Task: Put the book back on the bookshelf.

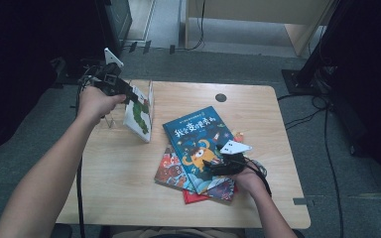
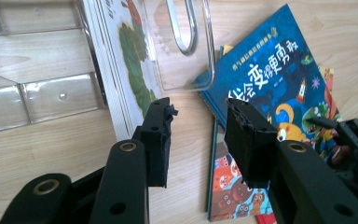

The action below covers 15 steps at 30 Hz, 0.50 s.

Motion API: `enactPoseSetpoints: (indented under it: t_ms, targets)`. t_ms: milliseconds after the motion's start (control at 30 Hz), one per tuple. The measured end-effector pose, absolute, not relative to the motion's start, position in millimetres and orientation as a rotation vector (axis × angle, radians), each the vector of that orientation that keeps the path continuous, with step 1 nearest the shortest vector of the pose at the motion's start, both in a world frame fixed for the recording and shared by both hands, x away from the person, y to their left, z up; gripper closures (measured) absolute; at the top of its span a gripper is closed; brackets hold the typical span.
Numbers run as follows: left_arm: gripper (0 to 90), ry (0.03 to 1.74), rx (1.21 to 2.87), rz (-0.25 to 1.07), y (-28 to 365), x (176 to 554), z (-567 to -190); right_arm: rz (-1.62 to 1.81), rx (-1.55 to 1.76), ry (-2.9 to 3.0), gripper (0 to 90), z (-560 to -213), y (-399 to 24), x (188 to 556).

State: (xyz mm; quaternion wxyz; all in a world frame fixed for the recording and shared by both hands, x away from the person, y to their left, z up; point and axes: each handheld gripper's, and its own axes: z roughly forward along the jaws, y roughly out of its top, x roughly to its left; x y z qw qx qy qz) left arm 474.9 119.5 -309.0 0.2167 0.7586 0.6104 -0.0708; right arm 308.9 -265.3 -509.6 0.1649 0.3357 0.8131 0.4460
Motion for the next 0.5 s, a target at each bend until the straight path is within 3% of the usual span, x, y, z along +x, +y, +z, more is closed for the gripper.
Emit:
enactPoseSetpoints:
  t_ms: [500]
  targets:
    - [60.2,1.609,2.105,-0.226,118.8,442.9,-319.6,1.263,0.949,2.336,17.7,-508.1,-266.1,314.1]
